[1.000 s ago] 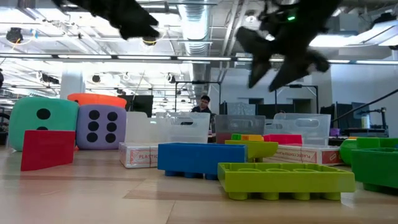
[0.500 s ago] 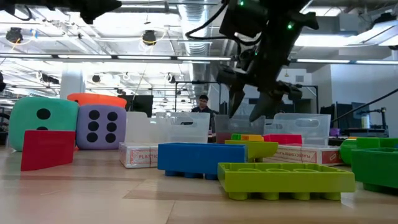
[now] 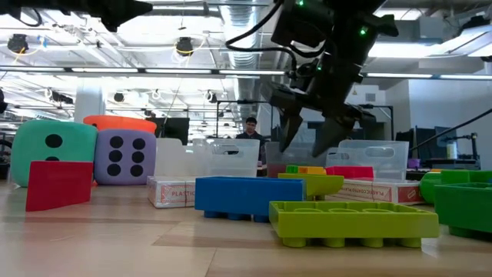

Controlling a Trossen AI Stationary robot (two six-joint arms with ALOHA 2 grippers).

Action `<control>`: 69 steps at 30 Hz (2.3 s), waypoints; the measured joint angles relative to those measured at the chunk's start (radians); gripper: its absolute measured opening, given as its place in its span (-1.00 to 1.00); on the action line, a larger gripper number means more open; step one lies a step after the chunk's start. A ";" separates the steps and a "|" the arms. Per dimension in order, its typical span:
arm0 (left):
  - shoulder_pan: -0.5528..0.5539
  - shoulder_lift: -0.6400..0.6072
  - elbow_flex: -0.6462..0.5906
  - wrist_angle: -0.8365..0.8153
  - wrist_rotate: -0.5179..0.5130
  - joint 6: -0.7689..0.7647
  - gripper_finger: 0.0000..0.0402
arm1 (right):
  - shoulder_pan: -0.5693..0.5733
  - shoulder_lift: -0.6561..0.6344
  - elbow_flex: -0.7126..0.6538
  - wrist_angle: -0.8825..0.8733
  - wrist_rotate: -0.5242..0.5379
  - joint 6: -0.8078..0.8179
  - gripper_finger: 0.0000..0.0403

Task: Pick & Place Toys
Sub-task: Put the large top green game piece into the black bin

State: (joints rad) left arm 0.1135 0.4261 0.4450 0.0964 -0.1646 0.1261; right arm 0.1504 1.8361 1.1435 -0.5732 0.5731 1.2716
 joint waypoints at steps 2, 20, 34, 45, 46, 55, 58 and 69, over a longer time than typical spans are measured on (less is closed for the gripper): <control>0.000 0.012 0.000 0.000 0.000 0.000 0.18 | -0.005 0.002 -0.003 -0.006 -0.001 0.000 0.55; 0.000 0.035 0.000 0.009 0.003 0.000 0.18 | -0.045 0.117 -0.003 0.060 -0.070 0.037 0.74; 0.000 0.035 0.000 0.009 -0.002 0.000 0.18 | -0.054 0.126 0.002 0.075 -0.074 0.037 0.18; 0.000 0.035 0.000 0.009 -0.001 0.000 0.18 | -0.025 0.098 0.055 0.024 -0.010 -0.050 -0.18; 0.000 0.035 0.000 0.009 -0.001 0.000 0.18 | -0.020 0.093 0.079 0.007 0.008 -0.052 -0.18; 0.000 0.035 0.000 0.009 0.000 0.000 0.18 | -0.029 0.084 0.305 -0.409 0.189 -0.051 -0.09; 0.000 0.035 0.000 0.009 0.000 0.000 0.18 | -0.059 0.083 0.353 -0.498 0.253 -0.053 -0.17; 0.000 0.035 0.000 0.009 0.003 0.000 0.18 | -0.264 0.084 0.372 -0.499 0.286 -0.242 -0.03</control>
State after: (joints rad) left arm 0.1135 0.4610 0.4454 0.1051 -0.1612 0.1257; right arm -0.1138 1.9198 1.5150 -1.0720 0.8588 1.0300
